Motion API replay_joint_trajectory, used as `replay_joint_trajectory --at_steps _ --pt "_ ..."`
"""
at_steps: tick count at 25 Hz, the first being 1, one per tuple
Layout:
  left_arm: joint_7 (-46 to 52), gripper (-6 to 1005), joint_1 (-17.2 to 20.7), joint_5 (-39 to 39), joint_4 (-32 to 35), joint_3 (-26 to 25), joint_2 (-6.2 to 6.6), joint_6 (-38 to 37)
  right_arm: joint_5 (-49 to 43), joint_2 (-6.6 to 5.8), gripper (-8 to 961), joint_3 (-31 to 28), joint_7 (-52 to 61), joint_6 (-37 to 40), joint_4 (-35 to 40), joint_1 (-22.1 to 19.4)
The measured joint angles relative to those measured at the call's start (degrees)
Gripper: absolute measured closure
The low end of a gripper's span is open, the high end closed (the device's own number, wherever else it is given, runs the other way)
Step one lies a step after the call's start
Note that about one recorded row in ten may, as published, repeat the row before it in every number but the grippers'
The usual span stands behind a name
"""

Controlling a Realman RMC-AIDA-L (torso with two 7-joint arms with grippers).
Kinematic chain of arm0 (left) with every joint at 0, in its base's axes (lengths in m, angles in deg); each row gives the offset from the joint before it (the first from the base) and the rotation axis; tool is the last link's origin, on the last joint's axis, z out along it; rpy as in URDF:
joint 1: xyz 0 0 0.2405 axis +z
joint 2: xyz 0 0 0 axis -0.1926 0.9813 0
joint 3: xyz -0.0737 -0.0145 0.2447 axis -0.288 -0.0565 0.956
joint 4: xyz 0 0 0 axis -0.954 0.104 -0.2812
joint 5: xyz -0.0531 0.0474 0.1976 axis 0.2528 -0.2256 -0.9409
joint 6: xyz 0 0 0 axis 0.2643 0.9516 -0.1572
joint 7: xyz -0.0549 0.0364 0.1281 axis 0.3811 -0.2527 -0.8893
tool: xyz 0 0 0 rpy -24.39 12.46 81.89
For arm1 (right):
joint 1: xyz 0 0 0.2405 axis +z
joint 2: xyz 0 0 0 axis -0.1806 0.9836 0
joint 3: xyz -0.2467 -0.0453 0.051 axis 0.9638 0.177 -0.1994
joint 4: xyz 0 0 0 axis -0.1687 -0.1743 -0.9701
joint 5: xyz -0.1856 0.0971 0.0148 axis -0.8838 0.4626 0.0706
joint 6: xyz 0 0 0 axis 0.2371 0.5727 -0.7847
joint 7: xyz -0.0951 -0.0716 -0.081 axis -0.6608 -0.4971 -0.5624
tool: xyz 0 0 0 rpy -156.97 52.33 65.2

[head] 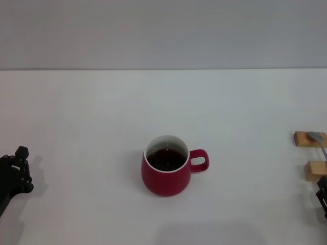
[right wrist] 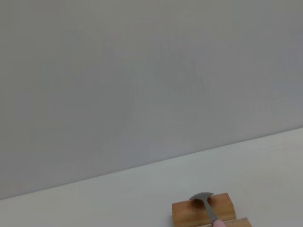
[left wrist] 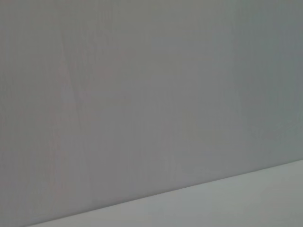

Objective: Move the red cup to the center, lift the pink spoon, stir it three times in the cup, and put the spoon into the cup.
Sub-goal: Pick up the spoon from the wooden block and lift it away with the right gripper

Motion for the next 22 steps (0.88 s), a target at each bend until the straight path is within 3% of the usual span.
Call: replay_joint_trajectory --at_steps 3,8,22 --pt "0.0 1001 0.1 0.0 0.0 0.0 0.00 0.0 0.0 0.00 277 0.1 0.0 0.0 -0.3 -0.1" --pt "0.0 1001 0.1 0.0 0.0 0.0 0.00 -0.1 0.0 -0.08 460 0.7 0.3 0.3 -0.4 -0.2" --pt "0.3 1001 0.2 -0.1 0.0 0.2 0.00 -0.2 -0.2 -0.18 488 0.7 0.4 1.9 -0.4 -0.6"
